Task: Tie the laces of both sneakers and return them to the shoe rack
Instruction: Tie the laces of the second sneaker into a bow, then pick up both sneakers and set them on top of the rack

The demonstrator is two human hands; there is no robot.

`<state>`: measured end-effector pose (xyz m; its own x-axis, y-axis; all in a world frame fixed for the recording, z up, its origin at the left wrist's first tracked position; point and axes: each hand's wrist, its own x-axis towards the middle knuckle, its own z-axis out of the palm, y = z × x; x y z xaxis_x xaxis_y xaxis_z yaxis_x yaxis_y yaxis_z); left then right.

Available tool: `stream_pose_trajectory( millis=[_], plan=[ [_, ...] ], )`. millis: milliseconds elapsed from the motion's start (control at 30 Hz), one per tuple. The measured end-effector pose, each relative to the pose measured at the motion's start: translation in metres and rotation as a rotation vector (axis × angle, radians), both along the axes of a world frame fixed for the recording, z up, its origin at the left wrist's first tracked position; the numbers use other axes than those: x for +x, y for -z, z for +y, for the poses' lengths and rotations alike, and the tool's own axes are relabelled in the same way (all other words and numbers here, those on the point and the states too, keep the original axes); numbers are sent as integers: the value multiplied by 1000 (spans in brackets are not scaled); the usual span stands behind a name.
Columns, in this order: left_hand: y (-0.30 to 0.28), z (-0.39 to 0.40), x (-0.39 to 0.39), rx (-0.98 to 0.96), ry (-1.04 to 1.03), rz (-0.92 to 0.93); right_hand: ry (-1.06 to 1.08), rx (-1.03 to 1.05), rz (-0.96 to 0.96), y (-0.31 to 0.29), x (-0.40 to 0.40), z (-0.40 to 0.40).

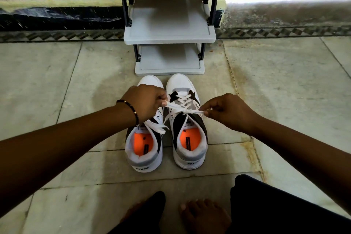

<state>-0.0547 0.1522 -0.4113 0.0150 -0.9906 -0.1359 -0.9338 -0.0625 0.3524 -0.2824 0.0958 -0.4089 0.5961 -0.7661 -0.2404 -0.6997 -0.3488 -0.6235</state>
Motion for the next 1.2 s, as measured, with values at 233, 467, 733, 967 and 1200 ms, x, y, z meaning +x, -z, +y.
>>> stream_pose_trajectory(
  millis=[233,467,733,967,1200],
  plan=[
    [13,9,10,58,-44,44,-99,3,110,9,-6,-2],
    [9,22,8,27,-59,211,-151,-2,186,9,-6,1],
    [29,80,36,-55,-524,313,143,584,155,12,-31,14],
    [49,106,14,371,-709,762,288,686,60,33,-3,53],
    [47,118,-7,339,-644,753,381,556,16,34,5,69]
  ],
)
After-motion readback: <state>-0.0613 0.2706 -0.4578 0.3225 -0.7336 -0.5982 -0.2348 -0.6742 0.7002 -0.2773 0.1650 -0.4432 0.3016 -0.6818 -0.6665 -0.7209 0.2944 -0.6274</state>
